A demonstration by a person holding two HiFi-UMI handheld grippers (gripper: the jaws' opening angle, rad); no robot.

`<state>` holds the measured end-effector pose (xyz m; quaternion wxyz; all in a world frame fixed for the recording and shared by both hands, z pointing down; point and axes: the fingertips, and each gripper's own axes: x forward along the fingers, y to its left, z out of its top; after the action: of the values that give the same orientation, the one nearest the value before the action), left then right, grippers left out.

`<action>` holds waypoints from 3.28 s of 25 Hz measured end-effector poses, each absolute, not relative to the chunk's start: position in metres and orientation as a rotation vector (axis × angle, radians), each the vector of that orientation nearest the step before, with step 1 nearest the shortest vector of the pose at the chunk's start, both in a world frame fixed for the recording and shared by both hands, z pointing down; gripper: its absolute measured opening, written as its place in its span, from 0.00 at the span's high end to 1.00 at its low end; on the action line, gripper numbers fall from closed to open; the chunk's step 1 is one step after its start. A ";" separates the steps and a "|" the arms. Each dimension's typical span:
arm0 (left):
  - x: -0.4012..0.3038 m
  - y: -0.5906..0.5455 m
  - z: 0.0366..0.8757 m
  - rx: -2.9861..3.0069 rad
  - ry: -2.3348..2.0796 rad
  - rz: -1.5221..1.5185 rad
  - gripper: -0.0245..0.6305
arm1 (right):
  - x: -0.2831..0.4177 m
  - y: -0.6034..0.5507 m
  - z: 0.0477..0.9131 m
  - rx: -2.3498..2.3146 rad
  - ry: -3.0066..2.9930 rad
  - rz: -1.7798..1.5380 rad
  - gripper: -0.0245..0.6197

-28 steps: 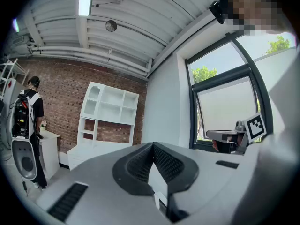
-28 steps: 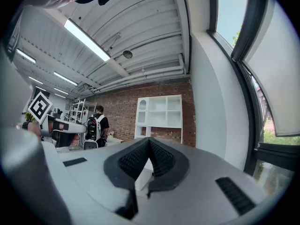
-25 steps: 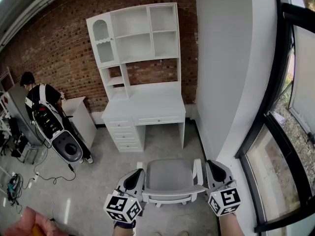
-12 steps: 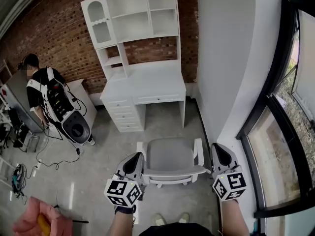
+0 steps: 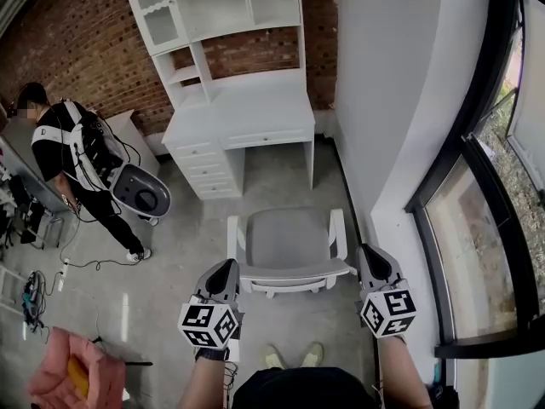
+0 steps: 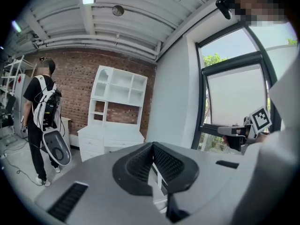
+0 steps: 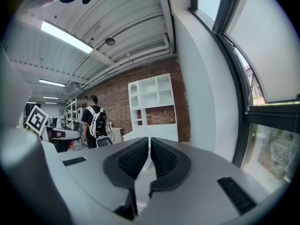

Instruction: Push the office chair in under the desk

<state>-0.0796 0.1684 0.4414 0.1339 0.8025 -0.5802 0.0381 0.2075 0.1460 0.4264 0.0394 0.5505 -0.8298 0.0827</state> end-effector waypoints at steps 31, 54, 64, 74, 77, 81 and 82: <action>-0.103 0.153 0.579 2.124 -1.757 0.447 0.95 | 0.229 0.111 0.615 1.624 -2.227 0.801 0.76; -0.042 0.138 0.650 2.518 -1.319 0.834 0.85 | 0.247 0.098 0.735 1.825 -1.822 1.544 0.61; -0.065 0.141 0.665 2.547 -1.316 1.027 0.81 | 0.230 0.099 0.749 1.861 -1.661 1.951 0.66; -0.069 0.148 0.677 2.727 -1.056 1.502 0.70 | 0.228 0.091 0.756 1.882 -1.552 2.056 0.71; -0.070 0.146 0.683 2.729 -0.975 1.638 0.66 | 0.228 0.085 0.758 1.874 -1.554 2.038 0.71; -0.066 0.127 0.697 2.725 -0.915 1.790 0.64 | 0.223 0.073 0.759 1.850 -1.569 2.022 0.71; -0.066 0.123 0.702 2.713 -0.892 1.827 0.64 | 0.221 0.070 0.759 1.840 -1.573 2.021 0.71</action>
<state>-0.0656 0.1233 0.7015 -0.1243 0.7940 -0.2611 0.5347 0.2214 0.0701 0.7587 -0.0059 0.5836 -0.4987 0.6408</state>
